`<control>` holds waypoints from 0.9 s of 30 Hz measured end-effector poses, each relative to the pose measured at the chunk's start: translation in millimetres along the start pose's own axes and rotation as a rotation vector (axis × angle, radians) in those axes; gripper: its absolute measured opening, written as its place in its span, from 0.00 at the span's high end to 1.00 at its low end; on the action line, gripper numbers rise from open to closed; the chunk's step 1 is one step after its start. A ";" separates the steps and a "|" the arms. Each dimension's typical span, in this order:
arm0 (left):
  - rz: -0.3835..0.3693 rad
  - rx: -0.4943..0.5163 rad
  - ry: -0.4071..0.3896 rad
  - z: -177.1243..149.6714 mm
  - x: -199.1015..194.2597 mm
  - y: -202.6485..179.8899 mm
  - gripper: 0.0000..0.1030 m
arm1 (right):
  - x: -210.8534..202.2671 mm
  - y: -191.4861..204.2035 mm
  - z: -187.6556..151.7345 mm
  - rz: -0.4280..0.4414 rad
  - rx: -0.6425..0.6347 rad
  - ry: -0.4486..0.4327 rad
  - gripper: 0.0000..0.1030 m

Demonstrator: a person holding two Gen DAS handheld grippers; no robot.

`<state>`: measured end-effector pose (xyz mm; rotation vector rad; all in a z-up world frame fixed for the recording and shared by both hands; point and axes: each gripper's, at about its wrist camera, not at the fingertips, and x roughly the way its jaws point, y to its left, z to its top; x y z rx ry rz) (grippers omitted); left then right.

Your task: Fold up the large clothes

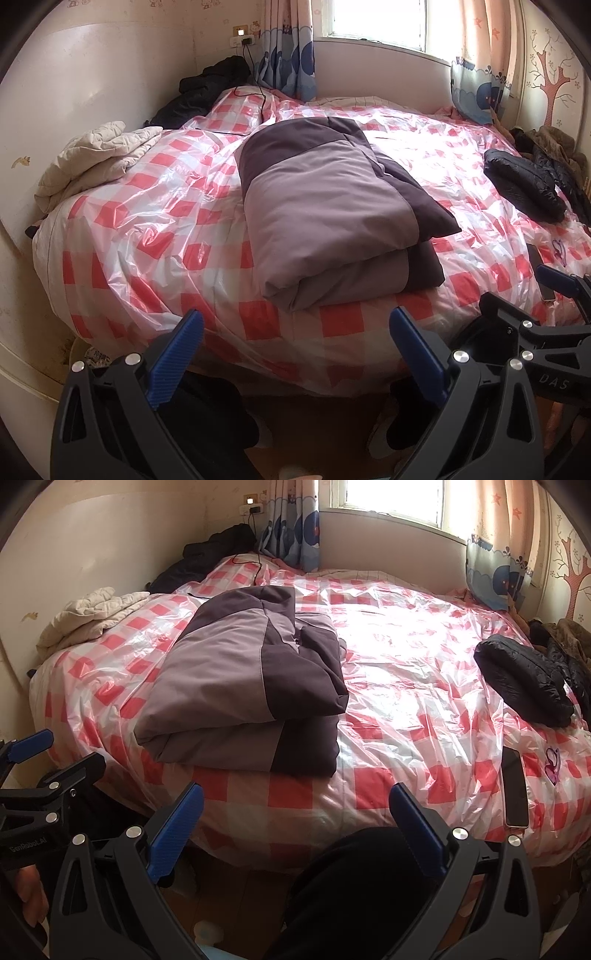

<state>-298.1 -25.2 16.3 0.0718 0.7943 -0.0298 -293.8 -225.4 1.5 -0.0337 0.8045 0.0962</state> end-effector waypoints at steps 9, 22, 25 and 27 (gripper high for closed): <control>0.000 -0.001 0.003 -1.1 1.2 -0.4 0.07 | 5.5 2.7 -0.6 0.009 -0.002 0.014 0.06; -0.009 -0.001 0.012 -4.3 5.9 -4.5 0.07 | 12.0 3.7 -2.2 0.025 0.003 0.033 0.06; -0.009 0.000 0.015 -3.6 6.9 -4.5 0.07 | 12.6 4.3 -2.3 0.027 0.004 0.034 0.06; -0.013 0.003 0.017 -4.0 7.4 -5.3 0.07 | 13.3 4.6 -2.3 0.028 0.003 0.035 0.06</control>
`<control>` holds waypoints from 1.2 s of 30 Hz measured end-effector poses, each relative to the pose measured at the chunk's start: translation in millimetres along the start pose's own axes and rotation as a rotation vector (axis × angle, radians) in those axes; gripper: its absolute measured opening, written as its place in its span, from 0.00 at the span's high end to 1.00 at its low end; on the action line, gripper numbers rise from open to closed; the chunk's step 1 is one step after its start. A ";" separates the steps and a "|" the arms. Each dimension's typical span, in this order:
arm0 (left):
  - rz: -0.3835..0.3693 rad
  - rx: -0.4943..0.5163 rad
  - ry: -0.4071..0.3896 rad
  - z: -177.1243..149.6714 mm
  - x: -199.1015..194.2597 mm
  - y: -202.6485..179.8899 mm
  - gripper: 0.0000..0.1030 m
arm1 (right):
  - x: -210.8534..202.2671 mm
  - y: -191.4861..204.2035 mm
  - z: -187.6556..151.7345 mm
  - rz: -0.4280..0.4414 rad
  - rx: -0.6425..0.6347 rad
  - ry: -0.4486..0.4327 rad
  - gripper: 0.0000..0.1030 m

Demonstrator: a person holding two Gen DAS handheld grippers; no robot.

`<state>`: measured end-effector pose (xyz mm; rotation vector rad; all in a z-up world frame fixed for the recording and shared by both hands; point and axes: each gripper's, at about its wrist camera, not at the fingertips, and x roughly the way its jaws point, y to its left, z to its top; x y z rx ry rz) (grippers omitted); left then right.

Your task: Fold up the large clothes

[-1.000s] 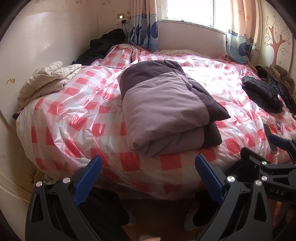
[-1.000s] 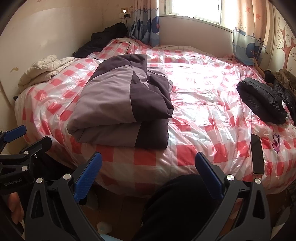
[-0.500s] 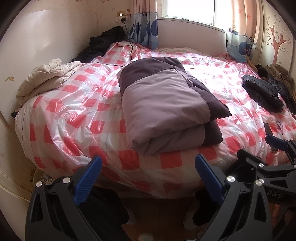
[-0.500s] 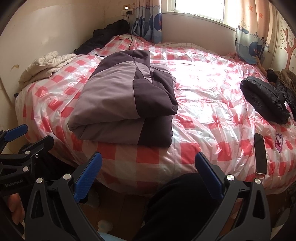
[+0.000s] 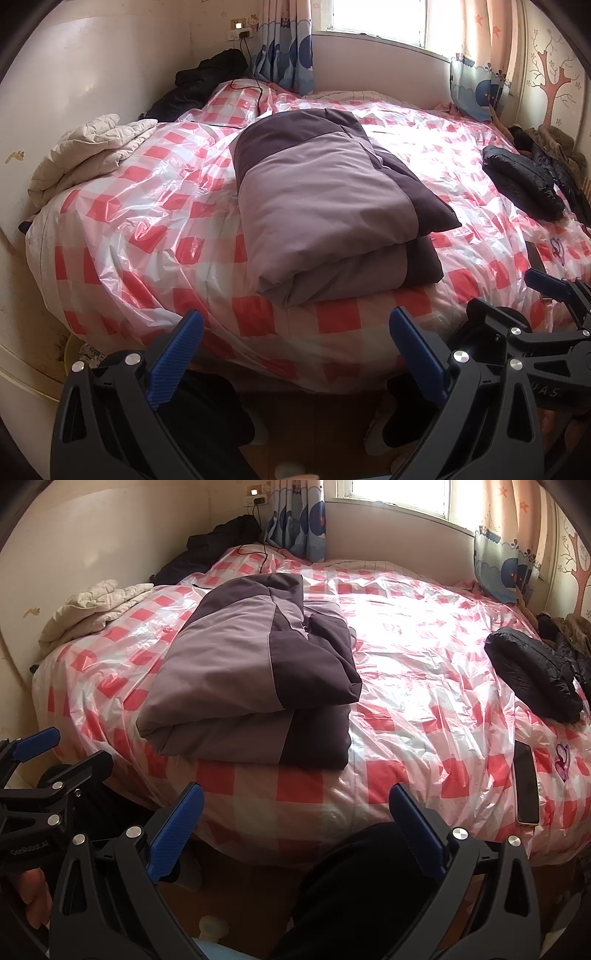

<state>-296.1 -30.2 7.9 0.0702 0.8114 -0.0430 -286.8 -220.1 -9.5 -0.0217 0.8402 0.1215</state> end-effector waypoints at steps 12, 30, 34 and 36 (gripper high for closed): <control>-0.026 0.016 0.007 1.7 3.9 -2.6 0.07 | 4.0 1.2 -1.5 0.001 0.002 0.009 0.06; -0.046 0.007 0.033 2.9 10.5 -1.2 0.07 | 11.7 -3.7 -3.8 0.005 0.006 0.024 0.06; -0.061 0.005 0.038 2.5 12.1 -0.8 0.07 | 13.7 -5.0 -4.1 0.007 0.006 0.030 0.06; -0.067 0.005 0.041 3.0 12.8 -0.5 0.07 | 14.5 -5.4 -4.6 0.007 0.007 0.032 0.06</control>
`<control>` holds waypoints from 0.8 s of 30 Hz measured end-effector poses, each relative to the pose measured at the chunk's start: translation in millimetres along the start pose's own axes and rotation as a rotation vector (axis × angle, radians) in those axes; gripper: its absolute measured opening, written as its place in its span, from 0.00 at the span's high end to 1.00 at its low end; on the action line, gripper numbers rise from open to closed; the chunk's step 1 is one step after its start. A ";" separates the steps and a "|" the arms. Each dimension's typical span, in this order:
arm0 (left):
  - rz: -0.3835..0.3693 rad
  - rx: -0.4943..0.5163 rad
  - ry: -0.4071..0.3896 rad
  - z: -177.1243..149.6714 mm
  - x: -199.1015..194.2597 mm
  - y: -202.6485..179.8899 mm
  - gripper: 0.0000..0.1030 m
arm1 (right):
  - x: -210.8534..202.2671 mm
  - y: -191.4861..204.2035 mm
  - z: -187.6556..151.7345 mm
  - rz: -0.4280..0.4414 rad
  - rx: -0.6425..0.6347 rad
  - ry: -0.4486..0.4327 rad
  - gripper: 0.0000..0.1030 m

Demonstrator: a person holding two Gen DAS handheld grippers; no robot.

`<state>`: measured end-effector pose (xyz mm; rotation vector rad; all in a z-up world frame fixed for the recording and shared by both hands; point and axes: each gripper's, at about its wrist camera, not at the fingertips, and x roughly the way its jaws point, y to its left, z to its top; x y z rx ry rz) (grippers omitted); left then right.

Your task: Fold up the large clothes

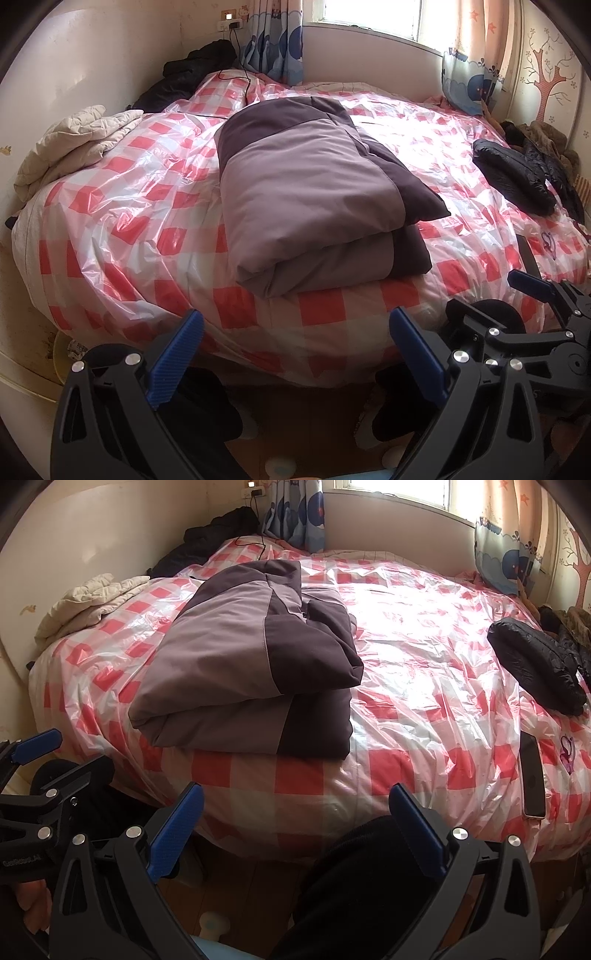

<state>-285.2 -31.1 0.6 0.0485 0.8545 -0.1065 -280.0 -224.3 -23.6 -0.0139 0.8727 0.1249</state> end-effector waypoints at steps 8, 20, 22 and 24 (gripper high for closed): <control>0.001 0.009 0.012 1.1 1.0 -1.8 0.07 | 3.1 -0.6 -1.0 0.000 0.001 0.005 0.06; 0.026 0.027 -0.010 1.3 0.5 -3.7 0.07 | 4.3 -1.0 -1.5 0.002 0.001 0.007 0.06; 0.030 0.030 -0.010 1.2 1.1 -4.1 0.07 | 5.4 -1.8 -2.0 0.002 0.001 0.008 0.06; 0.031 0.031 -0.009 1.7 1.9 -4.4 0.07 | 5.9 -1.7 -2.7 0.002 0.002 0.010 0.06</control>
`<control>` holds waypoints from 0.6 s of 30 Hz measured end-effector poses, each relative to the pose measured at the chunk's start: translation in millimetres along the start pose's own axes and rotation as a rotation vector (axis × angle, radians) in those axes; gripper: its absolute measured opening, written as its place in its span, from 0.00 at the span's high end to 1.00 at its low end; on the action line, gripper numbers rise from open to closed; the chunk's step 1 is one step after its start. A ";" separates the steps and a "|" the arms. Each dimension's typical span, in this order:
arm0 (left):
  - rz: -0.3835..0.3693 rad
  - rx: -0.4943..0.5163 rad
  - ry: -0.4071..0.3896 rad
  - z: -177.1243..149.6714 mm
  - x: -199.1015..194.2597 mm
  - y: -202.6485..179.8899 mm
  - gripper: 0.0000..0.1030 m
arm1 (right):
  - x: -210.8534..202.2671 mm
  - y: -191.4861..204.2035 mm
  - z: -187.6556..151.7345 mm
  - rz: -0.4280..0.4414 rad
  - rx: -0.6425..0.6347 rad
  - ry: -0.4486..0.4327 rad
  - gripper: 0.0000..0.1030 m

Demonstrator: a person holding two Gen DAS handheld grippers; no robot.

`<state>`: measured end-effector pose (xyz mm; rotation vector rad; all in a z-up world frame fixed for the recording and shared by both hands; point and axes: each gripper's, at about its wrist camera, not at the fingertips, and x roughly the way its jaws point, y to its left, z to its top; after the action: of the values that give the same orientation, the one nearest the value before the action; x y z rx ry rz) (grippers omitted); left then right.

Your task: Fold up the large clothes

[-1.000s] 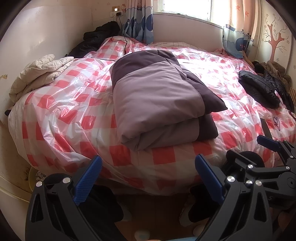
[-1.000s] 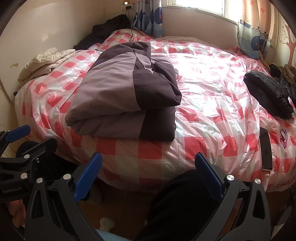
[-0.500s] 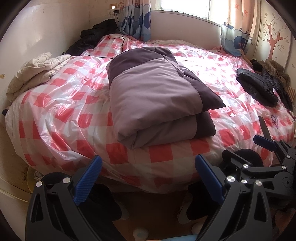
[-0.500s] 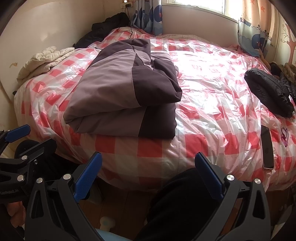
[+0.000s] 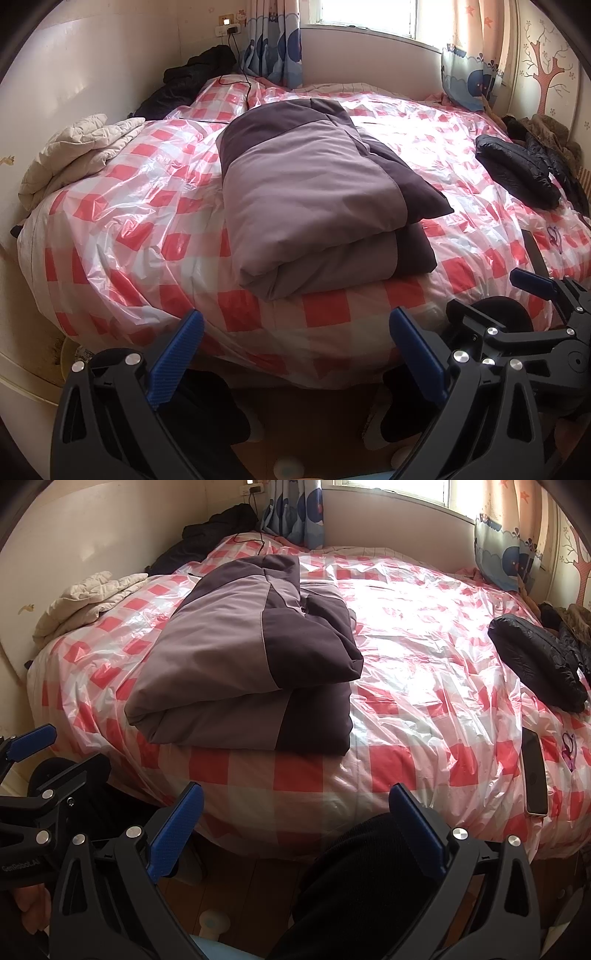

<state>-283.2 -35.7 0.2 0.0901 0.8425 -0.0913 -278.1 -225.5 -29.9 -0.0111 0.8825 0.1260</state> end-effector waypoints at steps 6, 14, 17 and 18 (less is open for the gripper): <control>0.002 0.000 -0.002 -0.5 0.2 -0.4 0.07 | 2.4 -0.9 -0.6 0.000 0.001 0.004 0.06; 0.003 -0.001 -0.003 -0.3 0.9 0.5 0.07 | 3.1 -0.5 -0.3 0.001 0.001 0.005 0.06; -0.001 -0.021 0.005 -1.0 2.6 2.3 0.07 | 5.9 -0.9 -1.2 0.003 0.000 0.008 0.06; -0.014 -0.032 0.006 -1.3 3.3 3.8 0.07 | 6.0 -0.8 -1.3 0.005 0.000 0.009 0.06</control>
<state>-281.5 -31.9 -3.0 0.0544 0.8505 -0.0906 -275.2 -225.7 -35.4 -0.0093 0.8920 0.1306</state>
